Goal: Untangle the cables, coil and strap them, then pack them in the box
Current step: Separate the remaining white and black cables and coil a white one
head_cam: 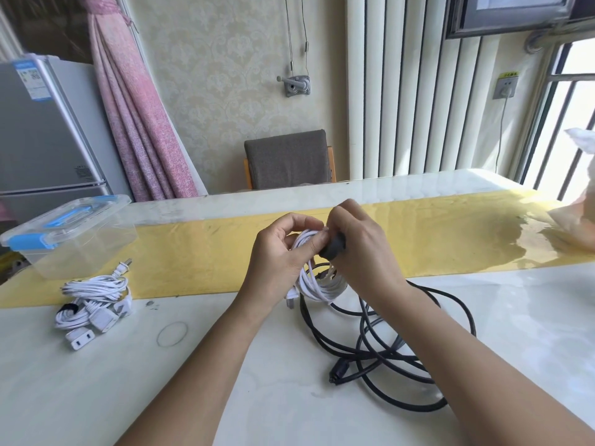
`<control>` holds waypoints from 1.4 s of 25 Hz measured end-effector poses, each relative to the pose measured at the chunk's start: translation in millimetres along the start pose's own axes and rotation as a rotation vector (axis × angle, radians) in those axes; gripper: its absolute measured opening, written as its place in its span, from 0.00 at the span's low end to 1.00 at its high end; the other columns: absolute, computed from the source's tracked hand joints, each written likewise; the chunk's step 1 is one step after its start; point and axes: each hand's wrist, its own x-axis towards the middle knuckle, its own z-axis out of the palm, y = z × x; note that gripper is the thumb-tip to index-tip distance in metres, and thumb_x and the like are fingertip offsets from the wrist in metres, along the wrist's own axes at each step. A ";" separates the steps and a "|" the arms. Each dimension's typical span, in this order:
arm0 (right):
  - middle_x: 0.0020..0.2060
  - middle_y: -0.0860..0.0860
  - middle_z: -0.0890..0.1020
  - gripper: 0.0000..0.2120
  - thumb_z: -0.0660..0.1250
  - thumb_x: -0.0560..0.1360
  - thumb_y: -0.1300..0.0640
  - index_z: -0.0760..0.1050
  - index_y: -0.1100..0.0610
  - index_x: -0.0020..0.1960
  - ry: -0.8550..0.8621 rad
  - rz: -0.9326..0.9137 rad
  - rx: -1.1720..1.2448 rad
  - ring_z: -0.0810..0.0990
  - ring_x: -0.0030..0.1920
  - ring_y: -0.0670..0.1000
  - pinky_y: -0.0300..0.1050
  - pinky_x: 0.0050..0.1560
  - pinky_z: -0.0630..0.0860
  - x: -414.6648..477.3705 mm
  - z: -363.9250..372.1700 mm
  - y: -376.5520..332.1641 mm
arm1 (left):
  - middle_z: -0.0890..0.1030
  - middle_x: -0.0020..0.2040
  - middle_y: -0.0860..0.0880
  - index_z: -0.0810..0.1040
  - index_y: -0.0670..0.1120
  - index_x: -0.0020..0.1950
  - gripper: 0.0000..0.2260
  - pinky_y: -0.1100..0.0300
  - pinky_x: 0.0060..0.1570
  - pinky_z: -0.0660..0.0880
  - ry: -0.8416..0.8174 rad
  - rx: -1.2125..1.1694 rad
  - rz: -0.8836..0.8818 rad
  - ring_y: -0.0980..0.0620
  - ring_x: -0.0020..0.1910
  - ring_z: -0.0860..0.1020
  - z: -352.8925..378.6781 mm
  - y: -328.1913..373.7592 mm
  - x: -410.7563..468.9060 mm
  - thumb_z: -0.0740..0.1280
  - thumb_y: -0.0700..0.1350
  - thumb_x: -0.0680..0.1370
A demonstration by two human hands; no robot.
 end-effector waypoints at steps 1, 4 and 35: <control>0.37 0.49 0.65 0.13 0.64 0.65 0.64 0.59 0.54 0.36 0.022 -0.028 -0.026 0.62 0.30 0.54 0.45 0.28 0.61 0.5 -1.9 1.2 | 0.82 0.44 0.55 0.78 0.50 0.49 0.11 0.62 0.38 0.76 0.012 0.009 -0.018 0.56 0.37 0.81 1.7 -2.1 0.1 0.75 0.49 0.71; 0.37 0.50 0.64 0.14 0.64 0.64 0.65 0.60 0.53 0.38 0.062 -0.092 -0.102 0.63 0.28 0.57 0.49 0.25 0.64 2.8 -5.6 2.5 | 0.84 0.47 0.49 0.80 0.49 0.52 0.22 0.54 0.47 0.78 -0.002 0.050 -0.092 0.51 0.44 0.82 3.7 -6.5 0.1 0.73 0.62 0.66; 0.42 0.50 0.80 0.03 0.71 0.73 0.63 0.80 0.60 0.46 -0.034 0.023 0.288 0.79 0.44 0.48 0.43 0.49 0.77 7.6 -17.8 -10.1 | 0.79 0.32 0.53 0.81 0.44 0.49 0.07 0.71 0.32 0.69 -0.044 -0.274 -0.135 0.61 0.29 0.74 -6.5 0.7 6.6 0.64 0.39 0.78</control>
